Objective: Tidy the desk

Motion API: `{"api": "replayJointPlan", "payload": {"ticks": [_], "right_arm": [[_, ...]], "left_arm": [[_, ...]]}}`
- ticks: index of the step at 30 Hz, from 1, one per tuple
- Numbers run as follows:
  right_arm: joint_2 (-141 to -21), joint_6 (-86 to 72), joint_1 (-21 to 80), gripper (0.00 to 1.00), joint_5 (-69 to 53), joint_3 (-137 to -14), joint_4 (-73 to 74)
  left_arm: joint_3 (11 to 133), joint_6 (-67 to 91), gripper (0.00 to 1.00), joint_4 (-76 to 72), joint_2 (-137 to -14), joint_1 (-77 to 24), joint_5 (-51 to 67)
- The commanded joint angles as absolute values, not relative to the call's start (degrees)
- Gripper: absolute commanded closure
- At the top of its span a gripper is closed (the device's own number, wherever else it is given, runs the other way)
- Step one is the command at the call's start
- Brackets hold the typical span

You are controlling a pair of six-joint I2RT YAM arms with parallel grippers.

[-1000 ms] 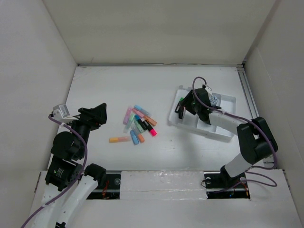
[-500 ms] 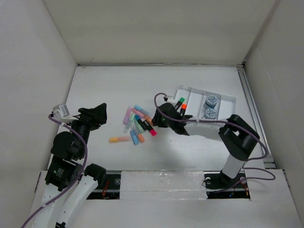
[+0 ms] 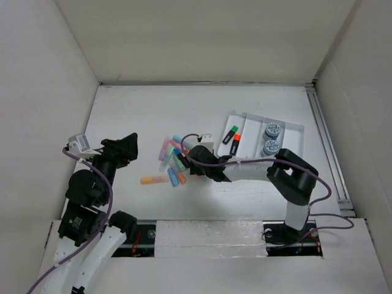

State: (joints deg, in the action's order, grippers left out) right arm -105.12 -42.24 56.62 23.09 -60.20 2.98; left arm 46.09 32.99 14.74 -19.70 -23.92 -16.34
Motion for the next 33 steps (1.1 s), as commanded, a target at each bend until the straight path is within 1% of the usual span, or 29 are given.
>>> {"api": "replayJointPlan", "payload": {"ticks": [1,5,7,8,10,11,12,16,18,20,21,22,24,25,27,28,32,33], "right_arm": [[-108.2,-41.0,58.9,0.43,27.9,-64.3,6.5],[-109.8,-39.9,60.0,0.44,29.2,-65.7,7.7],[-110.0,-39.7,60.0,0.49,28.8,-65.7,7.6],[-110.0,-39.8,60.0,0.59,29.0,-65.7,7.6],[-109.9,-40.0,60.0,0.69,29.5,-65.8,7.9],[-109.6,-40.3,60.0,0.77,29.8,-65.7,8.1],[-109.0,-40.6,60.0,0.79,30.4,-65.6,8.1],[-101.8,-42.2,60.0,0.81,30.5,-62.6,5.8],[-94.2,-42.8,60.0,0.82,30.7,-59.1,3.9],[-89.6,-44.4,57.1,0.85,30.0,-56.9,1.5],[-85.4,-44.8,55.6,0.86,28.4,-54.3,0.7],[-83.6,-45.4,51.5,0.87,27.4,-53.0,-2.0],[-80.4,-47.5,47.0,0.87,24.8,-51.2,-3.2],[-79.8,-48.4,44.8,0.87,24.2,-49.8,-4.2],[-80.1,-50.9,35.6,0.87,21.4,-49.0,-5.1],[-80.1,-50.9,35.6,0.87,20.8,-49.0,-5.1],[-83.0,-51.1,30.2,0.85,17.8,-50.4,-6.1],[-84.5,-50.7,29.5,0.81,17.3,-51.2,-6.2]], "left_arm": [[45.6,32.0,0.26,11.7,-19.6,-24.1,-15.6],[45.6,32.0,0.26,11.8,-19.4,-24.1,-15.6],[45.6,32.0,0.26,11.7,-19.4,-24.1,-15.6],[45.6,32.0,0.26,11.7,-19.4,-24.1,-15.6],[45.6,32.0,0.26,11.7,-19.4,-24.1,-15.6],[45.6,32.0,0.26,11.8,-19.4,-24.1,-15.6],[45.6,32.0,0.26,11.7,-19.4,-24.1,-15.6],[45.6,32.0,0.26,11.8,-19.4,-24.1,-15.6],[45.6,32.0,0.26,11.7,-19.4,-24.1,-15.6],[45.6,32.0,0.26,11.7,-19.3,-24.1,-15.6],[45.6,32.0,0.26,11.8,-19.2,-24.1,-15.6],[45.6,32.0,0.26,11.7,-19.2,-24.1,-15.6],[45.6,32.0,0.26,11.7,-19.2,-24.1,-15.5],[45.6,31.9,0.26,11.7,-19.2,-24.1,-15.4],[45.5,31.9,0.26,11.5,-19.1,-24.1,-15.4],[45.5,31.9,0.26,11.5,-19.1,-24.1,-15.4],[45.5,31.9,0.26,11.4,-19.2,-24.1,-15.2],[45.5,31.9,0.26,11.4,-19.4,-24.1,-15.2]]}}
